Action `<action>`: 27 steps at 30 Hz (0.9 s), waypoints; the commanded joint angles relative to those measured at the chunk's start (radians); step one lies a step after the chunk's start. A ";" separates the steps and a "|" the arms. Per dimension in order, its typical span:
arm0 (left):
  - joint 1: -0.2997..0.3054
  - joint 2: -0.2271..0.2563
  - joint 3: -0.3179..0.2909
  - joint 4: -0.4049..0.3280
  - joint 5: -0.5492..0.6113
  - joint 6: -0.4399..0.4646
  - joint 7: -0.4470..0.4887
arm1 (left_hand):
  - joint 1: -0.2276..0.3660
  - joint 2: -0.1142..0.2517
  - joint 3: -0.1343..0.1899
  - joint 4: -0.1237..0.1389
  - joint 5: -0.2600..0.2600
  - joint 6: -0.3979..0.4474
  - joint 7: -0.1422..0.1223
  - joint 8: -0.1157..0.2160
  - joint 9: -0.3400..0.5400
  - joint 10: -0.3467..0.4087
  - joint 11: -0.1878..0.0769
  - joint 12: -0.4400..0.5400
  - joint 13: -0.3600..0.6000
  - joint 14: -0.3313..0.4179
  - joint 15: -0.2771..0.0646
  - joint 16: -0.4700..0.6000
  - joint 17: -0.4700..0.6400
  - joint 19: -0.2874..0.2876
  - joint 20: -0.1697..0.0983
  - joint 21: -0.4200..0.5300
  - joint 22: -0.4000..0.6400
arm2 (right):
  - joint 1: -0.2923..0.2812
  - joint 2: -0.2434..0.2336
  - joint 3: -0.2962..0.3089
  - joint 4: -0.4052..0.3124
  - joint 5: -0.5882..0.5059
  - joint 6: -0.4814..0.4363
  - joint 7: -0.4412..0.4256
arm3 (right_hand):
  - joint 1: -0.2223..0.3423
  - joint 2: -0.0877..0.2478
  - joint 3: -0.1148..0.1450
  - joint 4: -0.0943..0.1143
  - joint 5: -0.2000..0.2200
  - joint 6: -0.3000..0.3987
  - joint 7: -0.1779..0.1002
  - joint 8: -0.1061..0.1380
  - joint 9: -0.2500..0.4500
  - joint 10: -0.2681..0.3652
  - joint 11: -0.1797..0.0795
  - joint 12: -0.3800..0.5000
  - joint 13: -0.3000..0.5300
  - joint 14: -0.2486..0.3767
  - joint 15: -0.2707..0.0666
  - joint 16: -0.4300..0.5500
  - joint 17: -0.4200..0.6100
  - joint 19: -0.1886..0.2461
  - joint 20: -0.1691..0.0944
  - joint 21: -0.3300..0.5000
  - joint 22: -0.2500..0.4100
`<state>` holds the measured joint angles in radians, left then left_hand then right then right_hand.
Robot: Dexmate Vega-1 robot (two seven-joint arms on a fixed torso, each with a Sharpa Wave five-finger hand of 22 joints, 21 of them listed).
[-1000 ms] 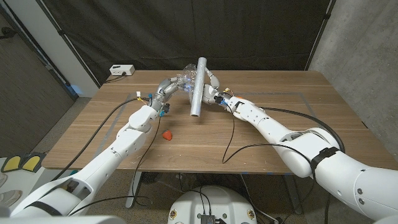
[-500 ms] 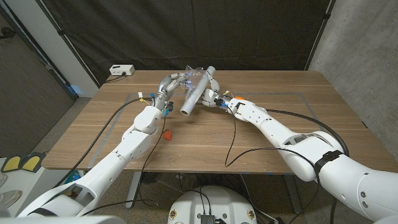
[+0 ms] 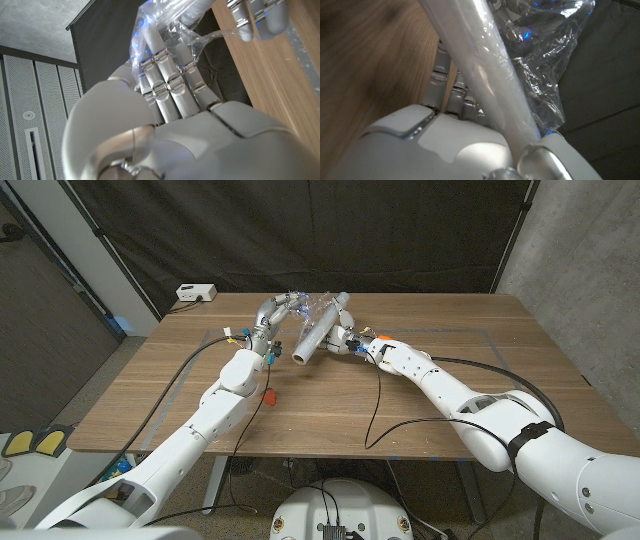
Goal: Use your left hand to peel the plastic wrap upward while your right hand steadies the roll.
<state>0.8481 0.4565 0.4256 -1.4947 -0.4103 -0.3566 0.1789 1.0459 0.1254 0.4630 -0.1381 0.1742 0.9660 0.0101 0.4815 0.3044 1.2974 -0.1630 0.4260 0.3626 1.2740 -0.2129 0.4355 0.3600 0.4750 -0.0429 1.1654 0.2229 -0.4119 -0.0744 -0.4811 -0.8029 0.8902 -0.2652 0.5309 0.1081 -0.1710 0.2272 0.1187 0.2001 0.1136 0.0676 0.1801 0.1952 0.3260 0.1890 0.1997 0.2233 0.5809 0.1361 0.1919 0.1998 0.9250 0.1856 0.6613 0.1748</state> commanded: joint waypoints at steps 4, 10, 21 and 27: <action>0.006 -0.029 -0.008 -0.036 0.049 -0.026 0.075 | 0.008 -0.002 0.012 -0.001 0.008 0.070 0.078 0.006 0.009 0.019 -0.037 0.010 0.013 0.017 -0.008 -0.006 0.010 -0.004 -0.037 0.019 -0.002 | 0.025 0.011 0.003 0.060 0.000 0.012 0.024 | -0.016 -0.013 -0.019 0.000 0.008 -0.007 -0.011 0.008 0.002 -0.002 -0.007 0.011 0.001 0.001 0.001 -0.003 0.001 0.005 0.004 -0.010 0.005; 0.001 -0.021 -0.009 -0.058 0.092 -0.018 0.098 | 0.009 -0.005 0.013 0.001 0.008 0.071 0.075 0.006 0.014 0.016 -0.037 0.015 0.022 0.018 -0.008 -0.006 0.014 -0.006 -0.038 0.027 -0.004 | 0.057 0.049 0.018 0.175 0.004 0.075 0.106 | -0.014 0.000 -0.022 -0.004 0.012 0.017 -0.015 0.020 0.002 0.008 -0.011 0.018 0.000 0.008 -0.009 0.001 0.000 0.011 -0.009 -0.014 0.006; -0.010 -0.008 -0.013 -0.087 0.120 -0.007 0.100 | 0.010 -0.010 0.016 0.004 0.008 0.070 0.074 0.006 0.024 0.012 -0.037 0.022 0.038 0.018 -0.008 -0.009 0.024 -0.013 -0.040 0.044 -0.009 | 0.087 0.096 0.062 0.295 -0.002 0.145 0.162 | 0.049 0.052 -0.002 -0.038 0.012 0.097 0.010 0.046 0.004 0.108 -0.021 0.066 -0.001 0.087 -0.055 0.024 -0.001 0.088 -0.109 -0.012 0.010; -0.011 -0.007 -0.014 -0.097 0.129 -0.009 0.102 | 0.010 -0.011 0.017 0.005 0.008 0.070 0.073 0.005 0.027 0.014 -0.037 0.022 0.035 0.019 -0.008 -0.009 0.027 -0.015 -0.040 0.051 -0.011 | 0.088 0.107 0.081 0.305 -0.005 0.161 0.151 | 0.129 0.103 0.045 -0.080 -0.007 0.194 0.061 0.076 0.014 0.250 -0.044 0.141 0.015 0.194 -0.100 0.047 0.005 0.157 -0.186 0.001 0.020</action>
<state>0.8435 0.4438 0.4145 -1.5688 -0.3068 -0.3707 0.2735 1.0549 0.1159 0.4751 -0.1337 0.1768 0.9663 0.0103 0.4779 0.3276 1.2975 -0.1631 0.4414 0.3969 1.2794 -0.2110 0.4276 0.3831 0.4618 -0.0483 1.2101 0.2090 -0.3391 0.0028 -0.4335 -0.5596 0.8926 -0.1455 0.6650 0.2071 -0.0803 0.2534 0.0513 0.1959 0.2713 0.1132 0.2434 0.2027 0.5321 0.1556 0.3155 0.2312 0.7387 0.0507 0.2296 0.2007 1.0591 0.0258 0.6512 0.1882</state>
